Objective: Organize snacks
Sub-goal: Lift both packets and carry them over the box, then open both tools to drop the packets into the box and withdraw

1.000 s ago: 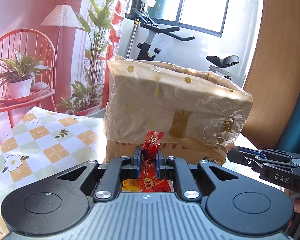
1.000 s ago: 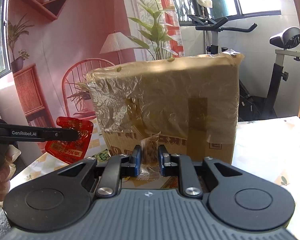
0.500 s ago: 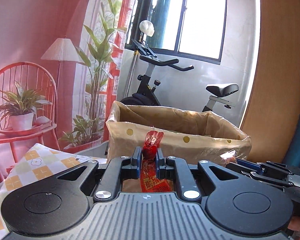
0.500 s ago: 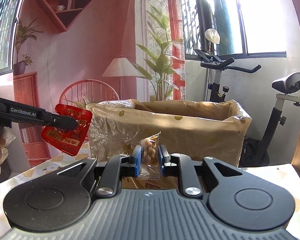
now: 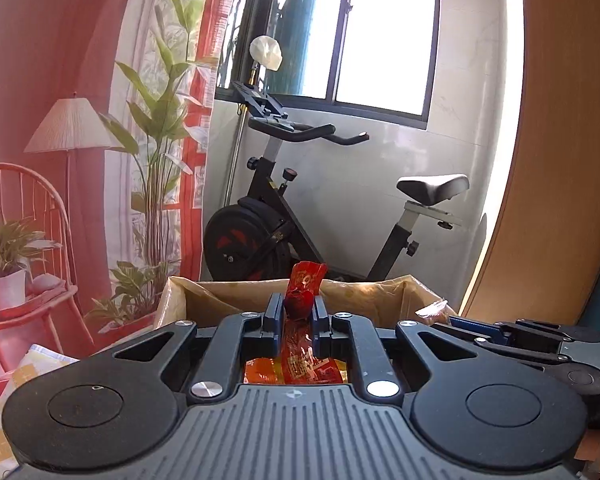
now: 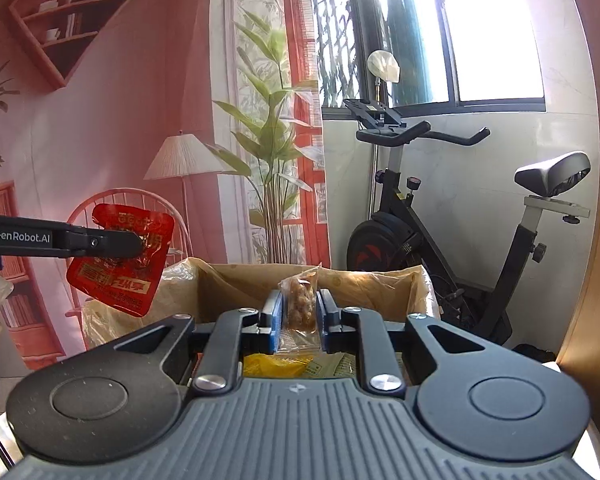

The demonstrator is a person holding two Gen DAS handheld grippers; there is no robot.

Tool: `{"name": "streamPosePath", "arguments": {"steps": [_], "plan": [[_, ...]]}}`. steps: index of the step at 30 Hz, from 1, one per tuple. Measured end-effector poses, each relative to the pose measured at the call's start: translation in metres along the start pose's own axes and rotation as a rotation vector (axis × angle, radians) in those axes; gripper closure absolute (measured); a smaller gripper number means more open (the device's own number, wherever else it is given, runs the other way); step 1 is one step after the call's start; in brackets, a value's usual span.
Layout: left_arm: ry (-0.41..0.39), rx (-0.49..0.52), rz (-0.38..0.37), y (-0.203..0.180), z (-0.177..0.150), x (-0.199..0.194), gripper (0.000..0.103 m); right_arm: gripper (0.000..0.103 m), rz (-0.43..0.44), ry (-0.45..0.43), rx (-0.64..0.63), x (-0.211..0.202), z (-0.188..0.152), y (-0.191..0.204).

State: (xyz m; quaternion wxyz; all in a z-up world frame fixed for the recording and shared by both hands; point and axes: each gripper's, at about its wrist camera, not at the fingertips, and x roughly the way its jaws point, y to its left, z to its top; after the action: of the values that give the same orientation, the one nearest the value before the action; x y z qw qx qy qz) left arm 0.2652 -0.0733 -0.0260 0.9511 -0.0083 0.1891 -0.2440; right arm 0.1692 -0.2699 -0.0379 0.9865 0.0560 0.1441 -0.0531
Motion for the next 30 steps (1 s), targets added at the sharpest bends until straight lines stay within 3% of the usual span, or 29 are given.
{"name": "streamPosePath", "arguments": {"steps": [5,7,9,10,11,12,17,21,30], "plan": [[0.09,0.032,0.066,-0.003,-0.013,0.036,0.087,0.083,-0.072,0.159,0.036,0.037,-0.005,-0.013],[0.118,0.051,0.081,-0.001,-0.016,0.045,0.081,0.082,-0.091,0.205,0.048,0.043,-0.01,-0.016],[0.131,0.059,0.097,0.003,-0.017,0.048,0.053,0.076,-0.095,0.215,0.054,0.041,-0.012,-0.017],[0.12,0.06,0.102,0.005,-0.018,0.045,0.047,0.07,-0.089,0.214,0.051,0.038,-0.013,-0.017],[0.11,0.059,0.105,0.006,-0.019,0.041,0.042,0.057,-0.079,0.206,0.045,0.035,-0.013,-0.016],[0.107,0.057,0.107,0.008,-0.019,0.037,0.041,0.052,-0.07,0.196,0.039,0.031,-0.013,-0.015],[0.085,0.057,0.085,0.012,-0.018,0.017,0.036,0.052,-0.022,0.137,0.043,0.013,-0.013,-0.012],[0.051,0.078,0.085,0.007,-0.02,-0.006,0.036,0.044,0.026,0.088,0.022,-0.001,-0.015,-0.004],[0.03,0.054,0.108,0.015,-0.042,-0.059,0.036,0.044,0.122,0.066,0.0,-0.033,-0.026,0.024]]}}
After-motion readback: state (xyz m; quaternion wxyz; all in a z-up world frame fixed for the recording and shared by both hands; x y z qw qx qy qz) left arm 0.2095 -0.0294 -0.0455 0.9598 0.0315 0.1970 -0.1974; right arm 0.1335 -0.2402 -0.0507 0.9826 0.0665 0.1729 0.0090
